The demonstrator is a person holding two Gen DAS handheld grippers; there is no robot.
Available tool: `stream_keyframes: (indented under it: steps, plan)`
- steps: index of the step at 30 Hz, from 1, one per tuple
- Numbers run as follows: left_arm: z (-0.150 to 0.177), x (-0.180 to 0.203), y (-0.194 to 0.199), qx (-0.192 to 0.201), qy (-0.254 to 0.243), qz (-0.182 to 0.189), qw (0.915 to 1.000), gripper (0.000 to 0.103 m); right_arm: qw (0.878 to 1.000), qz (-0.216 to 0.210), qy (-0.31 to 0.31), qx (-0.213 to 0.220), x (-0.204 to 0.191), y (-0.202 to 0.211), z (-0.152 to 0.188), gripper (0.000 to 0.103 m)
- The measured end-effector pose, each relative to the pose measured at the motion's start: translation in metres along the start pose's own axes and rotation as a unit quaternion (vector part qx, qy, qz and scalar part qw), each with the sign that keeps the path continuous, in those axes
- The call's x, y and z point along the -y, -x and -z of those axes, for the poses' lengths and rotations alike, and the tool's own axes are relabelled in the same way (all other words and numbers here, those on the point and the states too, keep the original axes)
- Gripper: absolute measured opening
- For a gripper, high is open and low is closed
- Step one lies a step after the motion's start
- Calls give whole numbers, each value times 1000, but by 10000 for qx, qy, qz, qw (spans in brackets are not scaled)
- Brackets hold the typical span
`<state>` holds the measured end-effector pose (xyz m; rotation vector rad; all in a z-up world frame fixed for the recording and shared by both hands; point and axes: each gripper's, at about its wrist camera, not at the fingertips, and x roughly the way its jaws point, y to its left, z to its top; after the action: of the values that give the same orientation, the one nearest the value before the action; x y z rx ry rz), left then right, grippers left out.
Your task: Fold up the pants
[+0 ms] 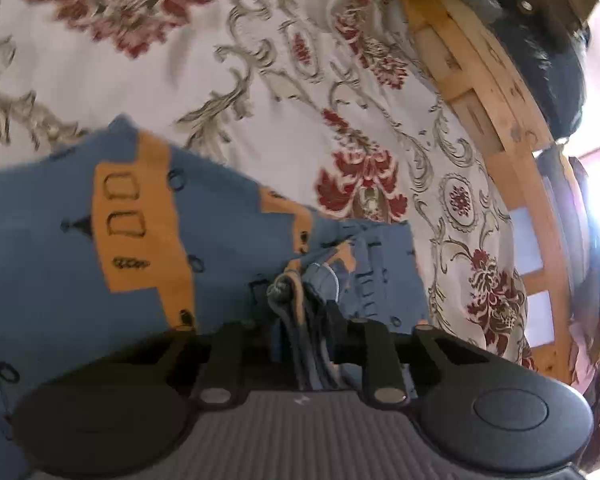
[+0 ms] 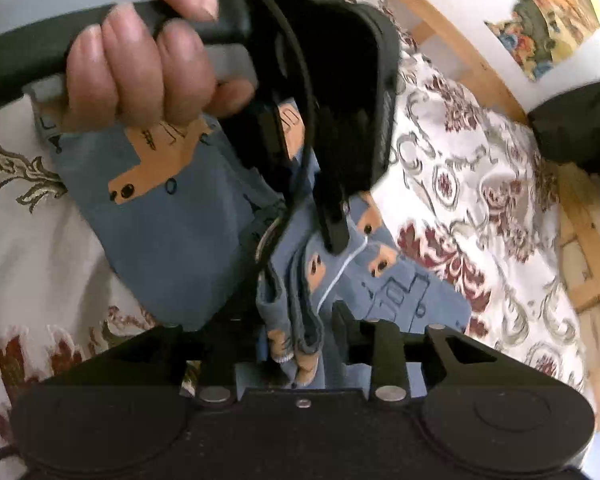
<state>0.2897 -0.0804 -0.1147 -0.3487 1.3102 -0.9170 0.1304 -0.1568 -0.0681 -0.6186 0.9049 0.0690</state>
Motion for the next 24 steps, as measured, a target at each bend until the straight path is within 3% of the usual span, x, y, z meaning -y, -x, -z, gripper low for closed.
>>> stream_keyframes:
  steps: [4, 12, 16, 24]
  plan:
    - [-4, -4, 1, -36, 41, 47, 10000, 16, 9984, -256, -514, 0, 7, 6, 2, 15]
    - [-5, 2, 14, -35, -50, 10, 10000, 12, 9980, -217, -504, 325, -7, 30, -17, 15]
    - [-8, 4, 37, 0, -177, -2, 9998, 11, 9970, -422, -399, 514, -22, 40, -35, 15]
    - [0, -20, 80, -5, -286, -624, 9976, 11, 9952, -754, -126, 614, -61, 41, -61, 15]
